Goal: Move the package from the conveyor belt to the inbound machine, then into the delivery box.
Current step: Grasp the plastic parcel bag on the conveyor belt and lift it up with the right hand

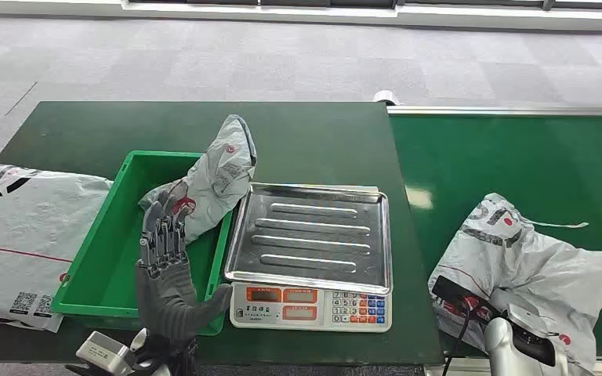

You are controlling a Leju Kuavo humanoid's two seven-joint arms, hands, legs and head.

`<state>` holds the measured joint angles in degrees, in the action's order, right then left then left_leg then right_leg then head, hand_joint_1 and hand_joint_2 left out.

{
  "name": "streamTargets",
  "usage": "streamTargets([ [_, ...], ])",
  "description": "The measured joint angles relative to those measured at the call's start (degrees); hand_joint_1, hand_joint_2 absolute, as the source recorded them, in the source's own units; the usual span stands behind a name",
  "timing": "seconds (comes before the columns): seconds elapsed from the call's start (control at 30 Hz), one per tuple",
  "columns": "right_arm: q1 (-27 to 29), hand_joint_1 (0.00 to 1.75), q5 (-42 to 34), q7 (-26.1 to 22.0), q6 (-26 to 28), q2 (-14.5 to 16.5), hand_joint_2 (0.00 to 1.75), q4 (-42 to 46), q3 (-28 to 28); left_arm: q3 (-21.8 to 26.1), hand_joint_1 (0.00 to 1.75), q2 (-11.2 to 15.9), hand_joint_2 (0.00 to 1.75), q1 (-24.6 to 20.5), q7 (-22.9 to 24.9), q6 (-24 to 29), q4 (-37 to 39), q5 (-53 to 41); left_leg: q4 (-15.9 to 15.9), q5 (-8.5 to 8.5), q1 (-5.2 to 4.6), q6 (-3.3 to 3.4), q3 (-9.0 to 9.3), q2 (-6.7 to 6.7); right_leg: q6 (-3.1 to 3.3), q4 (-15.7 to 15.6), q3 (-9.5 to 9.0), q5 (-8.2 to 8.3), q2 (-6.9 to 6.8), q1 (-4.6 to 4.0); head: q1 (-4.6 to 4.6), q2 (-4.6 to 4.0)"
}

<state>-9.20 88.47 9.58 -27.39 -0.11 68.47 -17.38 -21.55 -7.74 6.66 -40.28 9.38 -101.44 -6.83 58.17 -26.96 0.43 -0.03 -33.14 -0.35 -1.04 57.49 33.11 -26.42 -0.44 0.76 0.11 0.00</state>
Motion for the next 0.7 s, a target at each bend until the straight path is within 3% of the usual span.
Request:
streamTargets([
  [0.33, 0.2, 0.0, 0.0, -0.1, 0.0, 0.7, 1.75, 0.5, 0.0, 0.0, 0.0, 0.3, 1.75, -0.1, 0.0, 0.1, 0.0, 0.2, 0.0, -0.01, 0.0, 0.0, 0.02, 0.0, 0.0, 0.0, -0.03, 0.0, 0.03, 0.01, 0.0, 0.0],
  [0.47, 0.2, 1.75, -0.3, -0.5, 0.0, 0.9, 1.75, 0.5, 0.0, 0.0, 0.0, 0.4, 1.75, -0.5, 0.0, 0.6, 0.2, 0.3, 0.0, -0.01, 0.0, 0.0, 0.03, 0.0, 0.0, 0.0, -0.06, 0.0, 0.03, 0.01, 0.0, 0.0],
  [0.7, 0.2, 1.75, -1.0, -1.3, 3.8, 1.1, 1.75, 0.2, 0.0, 0.0, 0.0, 1.1, 1.75, -0.8, 0.0, 1.9, 0.5, 0.5, 0.0, -0.01, -0.01, 0.01, 0.09, -0.01, 0.0, 0.0, -0.13, 0.01, 0.02, 0.01, 0.0, 0.0],
])
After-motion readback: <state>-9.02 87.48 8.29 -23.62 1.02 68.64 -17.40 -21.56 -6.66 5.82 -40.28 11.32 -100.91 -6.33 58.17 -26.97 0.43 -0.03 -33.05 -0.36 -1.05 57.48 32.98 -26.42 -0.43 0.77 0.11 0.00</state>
